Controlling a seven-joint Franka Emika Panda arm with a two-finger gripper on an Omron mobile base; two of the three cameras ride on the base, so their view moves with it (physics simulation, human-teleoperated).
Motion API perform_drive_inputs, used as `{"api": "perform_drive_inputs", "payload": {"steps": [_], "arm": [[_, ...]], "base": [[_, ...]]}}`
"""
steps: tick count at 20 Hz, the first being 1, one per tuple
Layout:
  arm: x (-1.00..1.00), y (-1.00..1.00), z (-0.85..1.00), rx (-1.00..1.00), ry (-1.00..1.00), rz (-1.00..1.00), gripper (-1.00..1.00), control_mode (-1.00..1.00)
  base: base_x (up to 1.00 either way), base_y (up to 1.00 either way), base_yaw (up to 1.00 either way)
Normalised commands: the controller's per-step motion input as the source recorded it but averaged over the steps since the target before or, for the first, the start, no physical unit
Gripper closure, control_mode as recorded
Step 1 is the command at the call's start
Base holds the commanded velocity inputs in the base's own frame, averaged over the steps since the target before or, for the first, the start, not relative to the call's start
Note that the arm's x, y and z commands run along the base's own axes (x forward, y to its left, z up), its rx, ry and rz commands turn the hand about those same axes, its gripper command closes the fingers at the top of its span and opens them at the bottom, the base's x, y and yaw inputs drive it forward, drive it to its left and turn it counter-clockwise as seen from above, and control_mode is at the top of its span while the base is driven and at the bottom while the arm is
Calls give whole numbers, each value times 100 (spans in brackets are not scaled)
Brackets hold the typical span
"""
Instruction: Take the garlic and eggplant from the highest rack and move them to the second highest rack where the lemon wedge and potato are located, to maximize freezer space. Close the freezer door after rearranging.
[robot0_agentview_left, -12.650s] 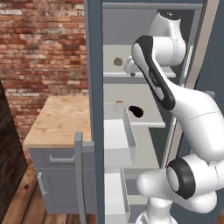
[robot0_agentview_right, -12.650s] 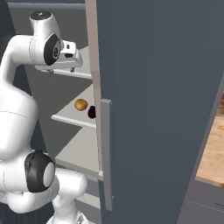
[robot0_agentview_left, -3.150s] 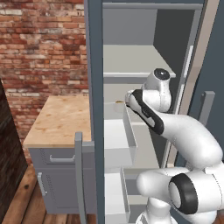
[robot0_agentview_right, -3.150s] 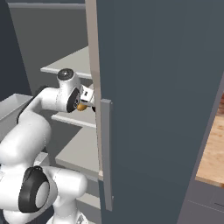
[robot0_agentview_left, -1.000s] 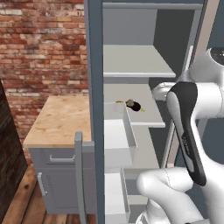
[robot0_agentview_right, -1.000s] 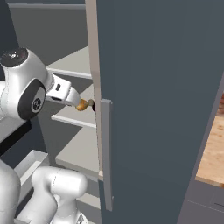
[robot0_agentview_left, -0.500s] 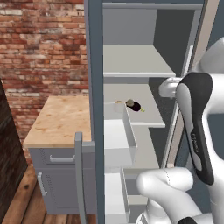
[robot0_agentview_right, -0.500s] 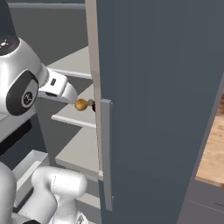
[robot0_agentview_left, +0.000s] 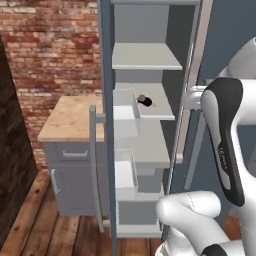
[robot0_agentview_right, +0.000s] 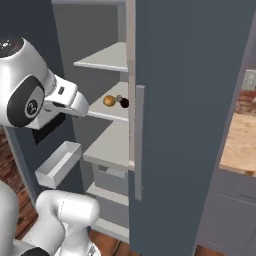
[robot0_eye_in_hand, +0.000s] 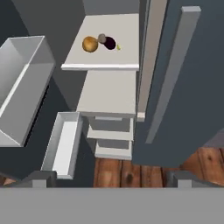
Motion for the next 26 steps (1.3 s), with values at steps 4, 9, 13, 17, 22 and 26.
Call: {"api": "perform_drive_inputs", "payload": {"steps": [4,9,13,17,22,26], "arm": [[0,0,0,0,0,0,-100,100],[0,0,0,0,0,0,-100,100],[0,0,0,0,0,0,-100,100],[0,0,0,0,0,0,-100,100],[0,0,0,0,0,0,-100,100],[0,0,0,0,0,0,-100,100]], "base": [[-94,3,0],[-62,44,0],[-3,68,-8],[8,67,-18],[2,9,-17],[0,4,-15]]}}
